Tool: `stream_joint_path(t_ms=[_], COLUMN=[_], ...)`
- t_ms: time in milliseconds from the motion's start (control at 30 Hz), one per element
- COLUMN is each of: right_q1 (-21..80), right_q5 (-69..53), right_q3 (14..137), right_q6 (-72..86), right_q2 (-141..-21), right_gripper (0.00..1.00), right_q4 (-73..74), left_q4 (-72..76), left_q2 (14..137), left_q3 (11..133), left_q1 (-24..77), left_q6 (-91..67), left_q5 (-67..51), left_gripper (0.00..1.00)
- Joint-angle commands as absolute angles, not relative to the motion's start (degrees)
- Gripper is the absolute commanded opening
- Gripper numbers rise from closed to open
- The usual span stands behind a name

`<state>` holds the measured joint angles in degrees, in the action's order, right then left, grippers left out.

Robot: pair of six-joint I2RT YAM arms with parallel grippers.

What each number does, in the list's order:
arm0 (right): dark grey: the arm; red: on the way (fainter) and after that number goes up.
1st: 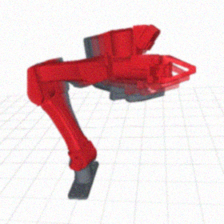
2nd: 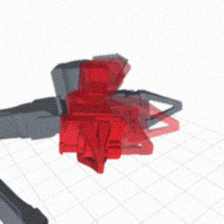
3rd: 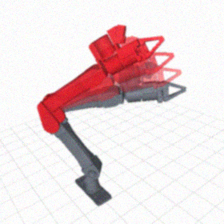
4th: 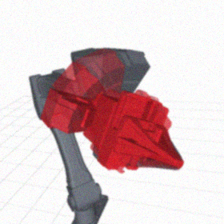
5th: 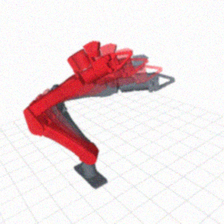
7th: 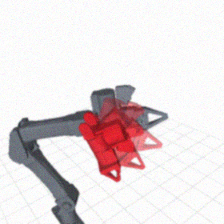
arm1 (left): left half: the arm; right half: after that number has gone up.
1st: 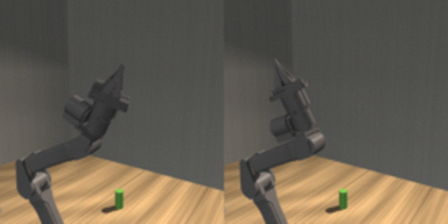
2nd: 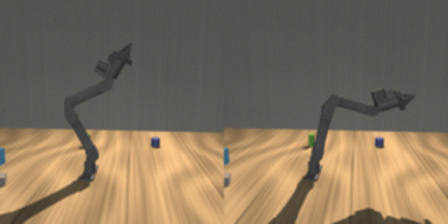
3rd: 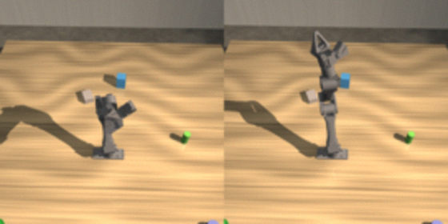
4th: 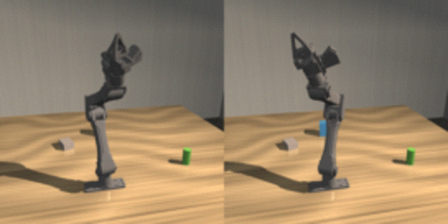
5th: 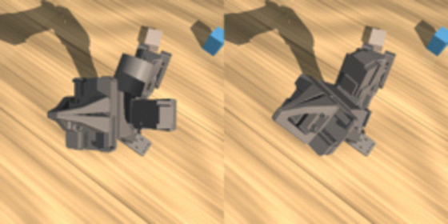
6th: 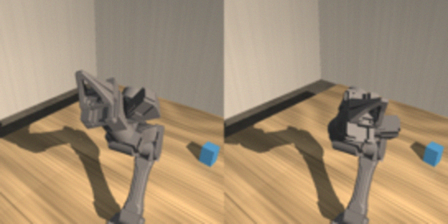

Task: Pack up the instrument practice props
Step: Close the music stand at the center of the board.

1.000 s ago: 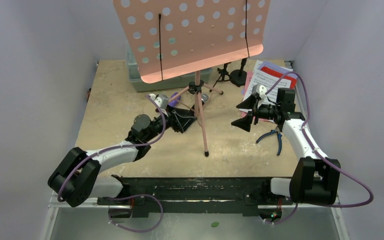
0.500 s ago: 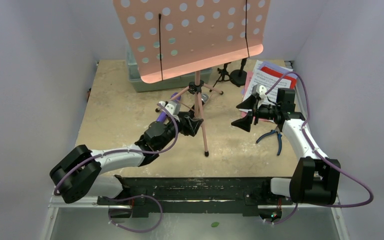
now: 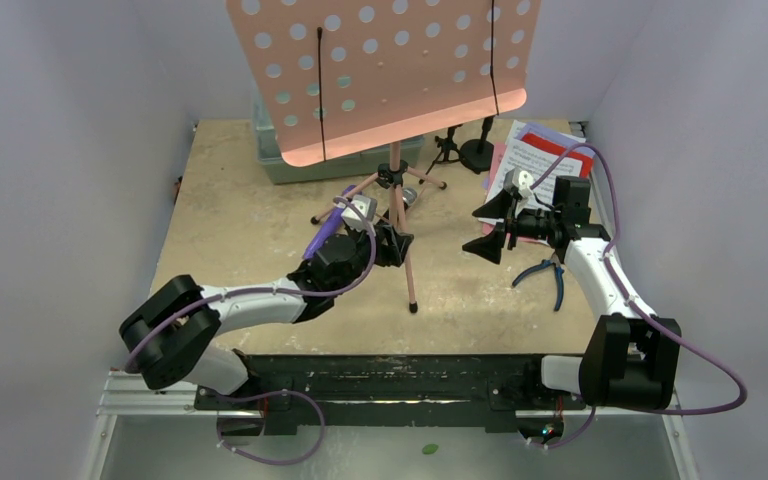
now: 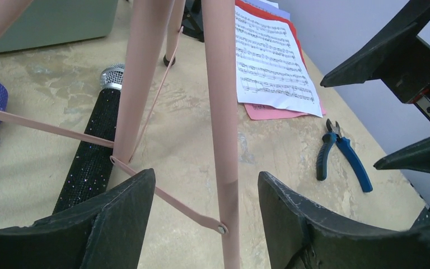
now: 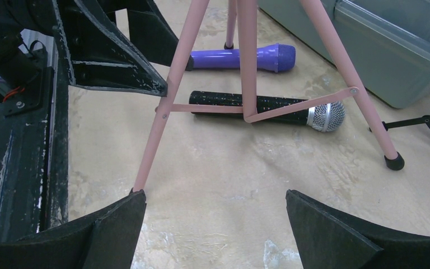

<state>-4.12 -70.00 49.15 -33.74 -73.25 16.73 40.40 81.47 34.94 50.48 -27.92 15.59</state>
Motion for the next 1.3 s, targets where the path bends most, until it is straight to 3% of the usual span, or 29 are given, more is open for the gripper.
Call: stream_joint_path(t_ms=[0, 100, 767, 933, 1067, 1267], right_q1=[-3.87, -3.87, -3.87, -3.87, -3.87, -3.87], right_q5=[-71.02, -71.02, -71.03, -71.10, -71.10, -70.88], right_q3=[51.27, 51.25, 51.39, 51.48, 51.53, 51.59], right_q6=[-34.98, -34.98, -35.42, -35.58, -35.77, -36.45], right_q2=[-72.95, -72.95, -73.17, -73.04, -73.04, -72.95], right_gripper=[0.99, 0.99, 0.99, 0.99, 0.99, 0.99], right_q4=[16.81, 16.87, 17.30, 17.50, 17.68, 18.26], left_q4=[37.73, 36.56, 32.36, 32.13, 33.35, 36.76], left_q2=[83.05, 83.83, 86.90, 86.97, 86.06, 82.69], left_q3=[39.93, 40.84, 45.48, 46.21, 46.11, 45.25], left_q1=[51.21, 51.61, 53.43, 53.44, 53.44, 53.44], left_q6=[-28.68, -29.07, -27.08, -26.03, -23.82, -19.94], left_q5=[17.93, 19.30, 24.49, 24.87, 24.70, 24.88], left_gripper=[0.66, 0.60, 0.46, 0.34, 0.00, 0.00])
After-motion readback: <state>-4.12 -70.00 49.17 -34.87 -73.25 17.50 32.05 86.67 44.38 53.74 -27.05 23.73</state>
